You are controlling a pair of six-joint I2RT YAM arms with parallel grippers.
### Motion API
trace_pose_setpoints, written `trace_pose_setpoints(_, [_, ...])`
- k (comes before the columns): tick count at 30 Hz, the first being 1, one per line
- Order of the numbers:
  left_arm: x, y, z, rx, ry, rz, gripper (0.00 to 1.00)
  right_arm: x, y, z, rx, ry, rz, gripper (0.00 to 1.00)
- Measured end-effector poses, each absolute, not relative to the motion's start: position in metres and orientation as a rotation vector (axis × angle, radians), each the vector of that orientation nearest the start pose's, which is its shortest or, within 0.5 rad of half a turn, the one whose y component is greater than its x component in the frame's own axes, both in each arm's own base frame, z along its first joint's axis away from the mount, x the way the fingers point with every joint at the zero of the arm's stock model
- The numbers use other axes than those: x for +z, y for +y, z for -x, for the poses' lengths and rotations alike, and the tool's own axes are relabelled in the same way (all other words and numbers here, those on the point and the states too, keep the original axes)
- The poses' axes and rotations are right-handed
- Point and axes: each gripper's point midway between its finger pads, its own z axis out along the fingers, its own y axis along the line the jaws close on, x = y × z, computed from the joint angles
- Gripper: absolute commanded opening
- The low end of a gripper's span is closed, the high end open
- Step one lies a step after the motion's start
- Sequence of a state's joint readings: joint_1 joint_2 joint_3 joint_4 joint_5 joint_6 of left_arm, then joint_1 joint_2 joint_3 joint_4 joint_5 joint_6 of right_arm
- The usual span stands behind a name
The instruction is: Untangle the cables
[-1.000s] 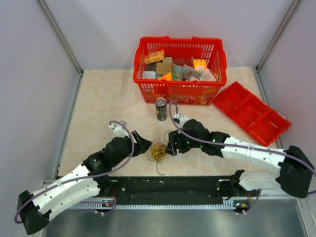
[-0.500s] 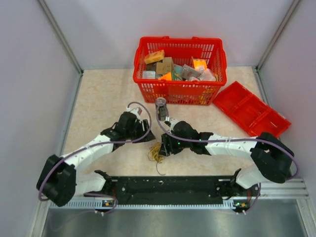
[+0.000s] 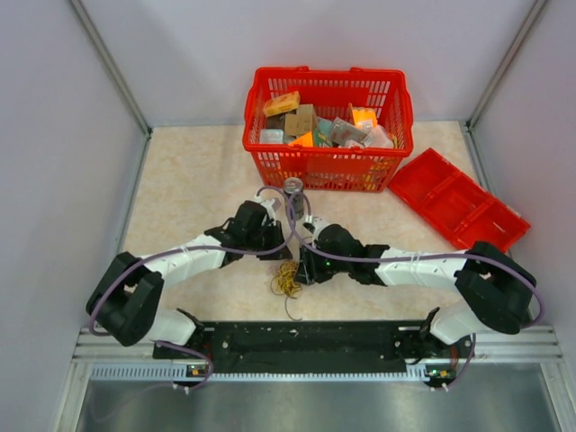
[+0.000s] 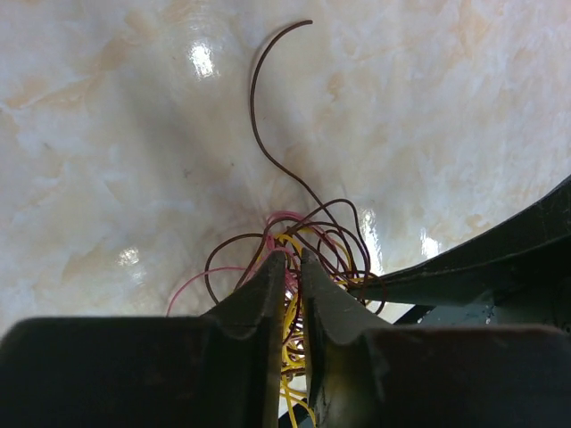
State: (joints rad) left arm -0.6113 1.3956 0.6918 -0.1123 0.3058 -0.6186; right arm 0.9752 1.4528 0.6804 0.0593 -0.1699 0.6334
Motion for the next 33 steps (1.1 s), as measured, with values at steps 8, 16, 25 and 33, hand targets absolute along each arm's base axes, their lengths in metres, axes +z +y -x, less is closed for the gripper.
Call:
trace_pose_setpoints(8, [0.095, -0.256, -0.229, -0.951, 2.467, -0.158, 0.00, 0.062, 0.334, -0.165, 0.950, 2.438, 0.501, 0.56])
trace_pose_setpoints(16, [0.171, -0.257, -0.206, -1.153, 2.266, -0.185, 0.00, 0.051, 0.338, -0.169, 0.941, 2.448, 0.478, 0.00])
trace_pose_setpoints(25, [0.340, -0.178, -0.196, -0.981, 1.752, -0.002, 0.00, 0.033, 0.275, -0.182, 0.622, 2.463, 0.241, 0.00])
trace_pose_setpoints(33, [0.428, -0.063, -0.148, -0.806, 1.350, 0.270, 0.00, 0.039, 0.224, -0.184, 0.443, 2.440, 0.088, 0.00])
